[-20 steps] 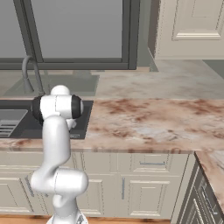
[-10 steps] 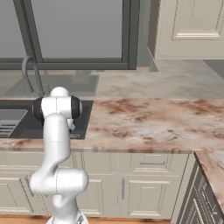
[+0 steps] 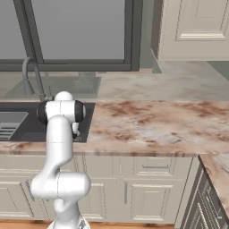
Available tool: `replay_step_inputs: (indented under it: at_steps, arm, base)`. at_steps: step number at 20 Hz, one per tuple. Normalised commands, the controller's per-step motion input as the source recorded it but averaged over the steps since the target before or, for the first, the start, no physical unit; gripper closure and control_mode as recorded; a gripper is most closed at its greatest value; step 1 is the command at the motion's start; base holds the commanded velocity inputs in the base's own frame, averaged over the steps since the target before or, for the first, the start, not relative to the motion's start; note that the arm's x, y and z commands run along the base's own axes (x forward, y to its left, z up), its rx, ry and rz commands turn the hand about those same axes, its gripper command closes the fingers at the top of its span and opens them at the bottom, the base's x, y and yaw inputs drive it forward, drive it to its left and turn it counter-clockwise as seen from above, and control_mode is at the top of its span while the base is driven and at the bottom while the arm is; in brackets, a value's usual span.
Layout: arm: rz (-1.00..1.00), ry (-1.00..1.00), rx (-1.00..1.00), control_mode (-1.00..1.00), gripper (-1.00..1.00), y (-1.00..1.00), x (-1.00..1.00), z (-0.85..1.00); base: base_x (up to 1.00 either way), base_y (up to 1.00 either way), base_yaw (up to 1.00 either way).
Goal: Move the pot and pan from the stove into the sink.
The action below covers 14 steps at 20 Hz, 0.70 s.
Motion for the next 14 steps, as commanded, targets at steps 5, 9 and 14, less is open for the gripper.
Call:
replay_step_inputs:
  at_steps: [5,9,14]
  arm:
    - [0.00,0.00,0.00,-1.00,-1.00,0.00,0.03,0.03]
    - [-0.04,0.00,0.03,-1.00,-1.00,0.01,0.14,0.54]
    - [-0.01,0.00,0.07,-1.00,-1.00,0.00,0.09,0.91]
  base:
    - [0.00,0.00,0.00]
    - [0.00,0.00,0.00]
    - [0.00,0.00,0.00]
